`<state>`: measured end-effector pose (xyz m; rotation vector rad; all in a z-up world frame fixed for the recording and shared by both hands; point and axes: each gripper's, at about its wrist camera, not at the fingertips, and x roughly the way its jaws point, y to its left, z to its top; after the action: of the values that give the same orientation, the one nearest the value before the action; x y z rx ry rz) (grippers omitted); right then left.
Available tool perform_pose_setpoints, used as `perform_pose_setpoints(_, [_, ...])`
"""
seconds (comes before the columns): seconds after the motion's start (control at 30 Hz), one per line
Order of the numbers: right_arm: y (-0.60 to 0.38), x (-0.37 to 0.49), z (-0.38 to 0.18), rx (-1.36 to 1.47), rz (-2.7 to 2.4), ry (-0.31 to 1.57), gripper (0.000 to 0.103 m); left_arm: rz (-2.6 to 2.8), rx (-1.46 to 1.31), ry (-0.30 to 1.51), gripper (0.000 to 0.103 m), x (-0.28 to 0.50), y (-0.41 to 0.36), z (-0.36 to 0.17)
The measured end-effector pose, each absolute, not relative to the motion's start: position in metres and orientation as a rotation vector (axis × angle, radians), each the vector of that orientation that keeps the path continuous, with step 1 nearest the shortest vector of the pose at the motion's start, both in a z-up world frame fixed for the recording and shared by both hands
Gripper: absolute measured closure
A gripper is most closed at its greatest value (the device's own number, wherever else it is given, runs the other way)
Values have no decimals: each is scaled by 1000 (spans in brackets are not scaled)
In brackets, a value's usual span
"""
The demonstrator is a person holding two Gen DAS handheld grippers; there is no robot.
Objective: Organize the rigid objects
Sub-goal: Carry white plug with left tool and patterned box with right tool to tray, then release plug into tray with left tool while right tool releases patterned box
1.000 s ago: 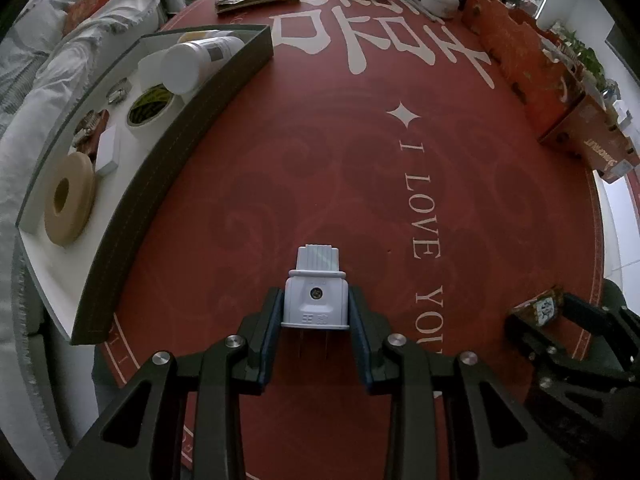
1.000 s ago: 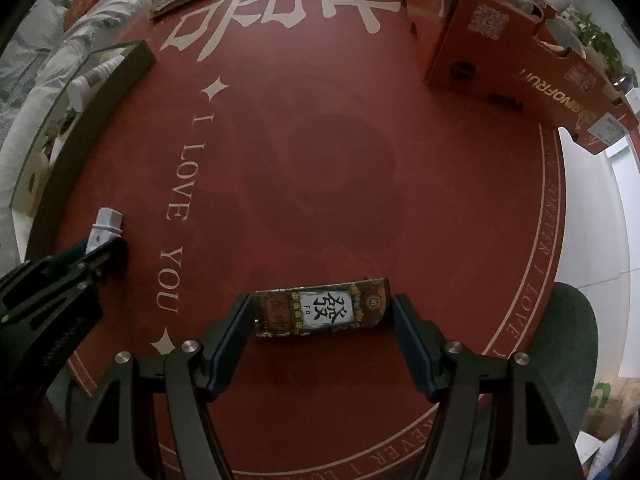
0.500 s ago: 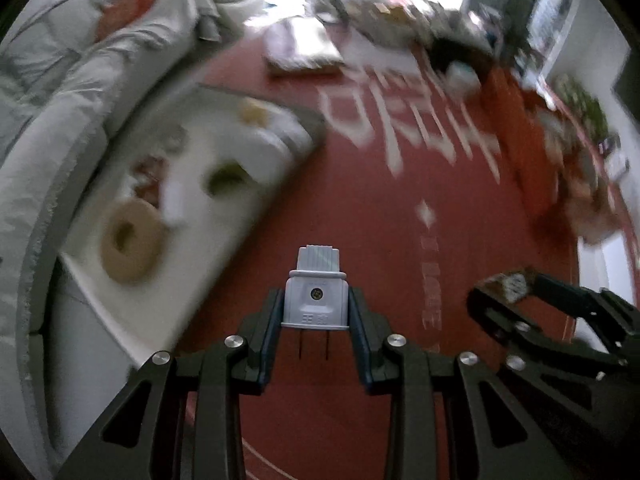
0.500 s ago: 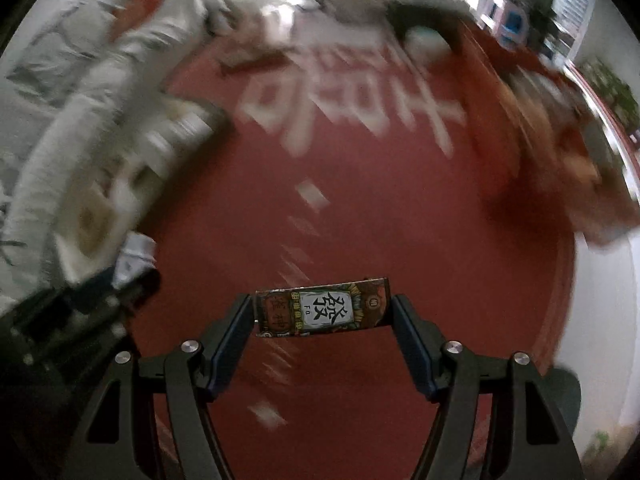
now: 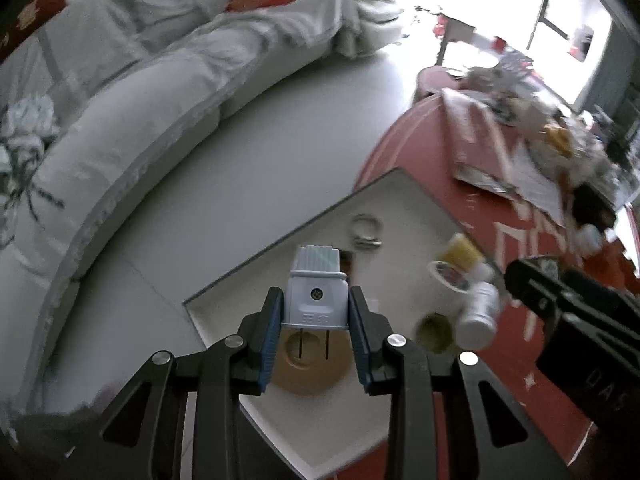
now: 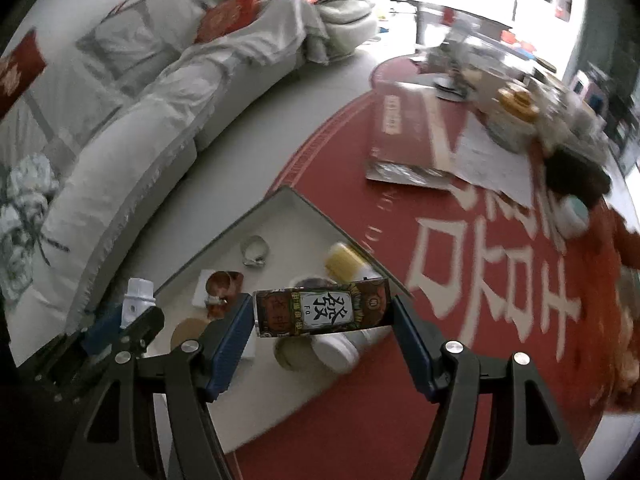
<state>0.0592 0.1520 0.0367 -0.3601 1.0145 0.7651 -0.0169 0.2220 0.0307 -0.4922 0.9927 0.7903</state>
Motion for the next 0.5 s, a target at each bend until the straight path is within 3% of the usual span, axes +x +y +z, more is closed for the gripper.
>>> perform_pose_setpoints(0.5, [199,70,-10,-459,784,1089,32,818,-546,1096,68,-6,248,-16])
